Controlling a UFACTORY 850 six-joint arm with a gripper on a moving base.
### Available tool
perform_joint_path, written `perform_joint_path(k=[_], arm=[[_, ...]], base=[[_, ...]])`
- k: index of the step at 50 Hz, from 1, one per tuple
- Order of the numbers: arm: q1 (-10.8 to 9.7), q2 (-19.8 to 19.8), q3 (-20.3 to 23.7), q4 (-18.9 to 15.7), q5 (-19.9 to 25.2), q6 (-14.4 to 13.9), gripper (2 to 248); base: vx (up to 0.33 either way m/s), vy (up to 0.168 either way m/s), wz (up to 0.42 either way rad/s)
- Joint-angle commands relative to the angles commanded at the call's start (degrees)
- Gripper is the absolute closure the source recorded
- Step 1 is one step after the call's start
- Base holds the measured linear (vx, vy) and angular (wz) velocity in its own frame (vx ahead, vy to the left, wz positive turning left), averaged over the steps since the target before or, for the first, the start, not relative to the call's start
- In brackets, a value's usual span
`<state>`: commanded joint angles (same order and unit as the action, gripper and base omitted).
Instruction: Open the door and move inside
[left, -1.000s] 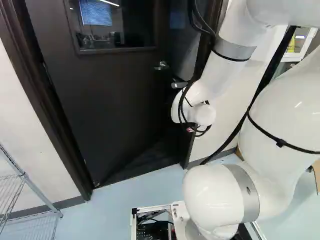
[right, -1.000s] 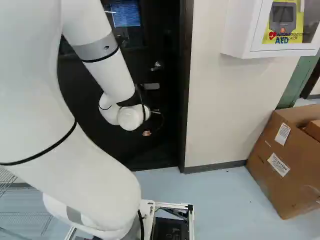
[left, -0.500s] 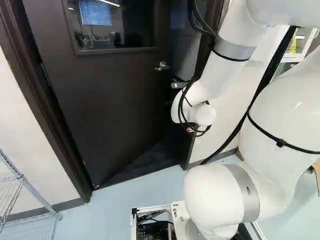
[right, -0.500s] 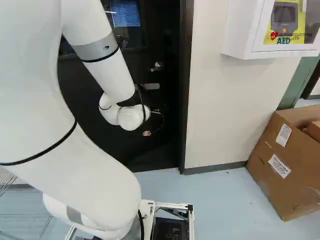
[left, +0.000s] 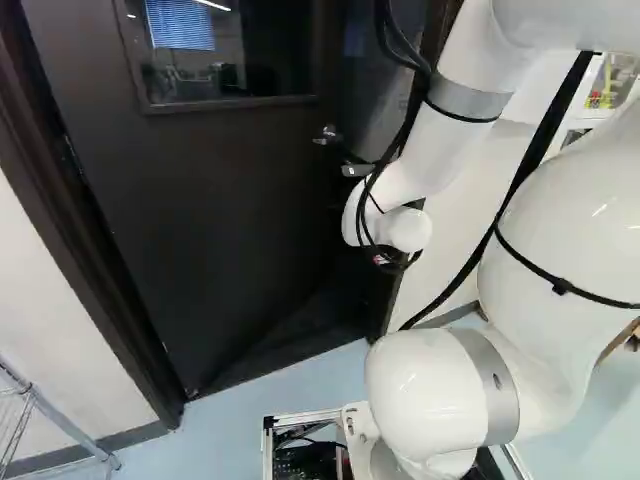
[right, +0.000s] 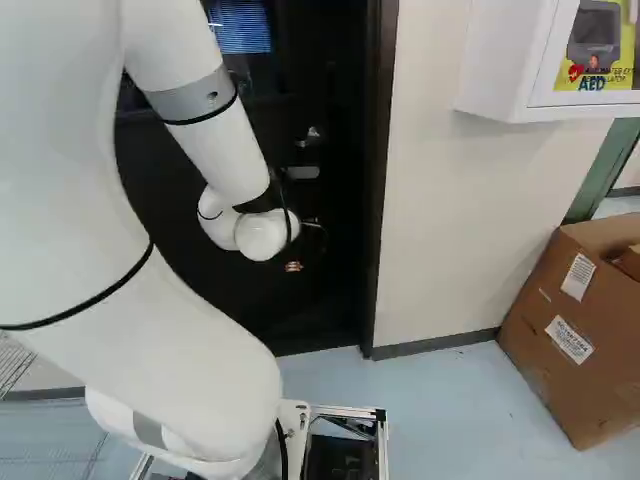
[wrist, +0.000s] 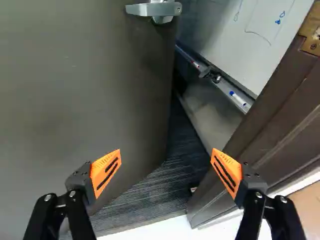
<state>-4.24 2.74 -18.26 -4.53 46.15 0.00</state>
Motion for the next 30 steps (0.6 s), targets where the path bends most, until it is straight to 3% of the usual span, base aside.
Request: perform_joint_path(k=[30], arm=[[0.00, 0.00, 0.00, 0.00, 0.00, 0.00, 3]], base=[[0.110, 0.077, -0.288]])
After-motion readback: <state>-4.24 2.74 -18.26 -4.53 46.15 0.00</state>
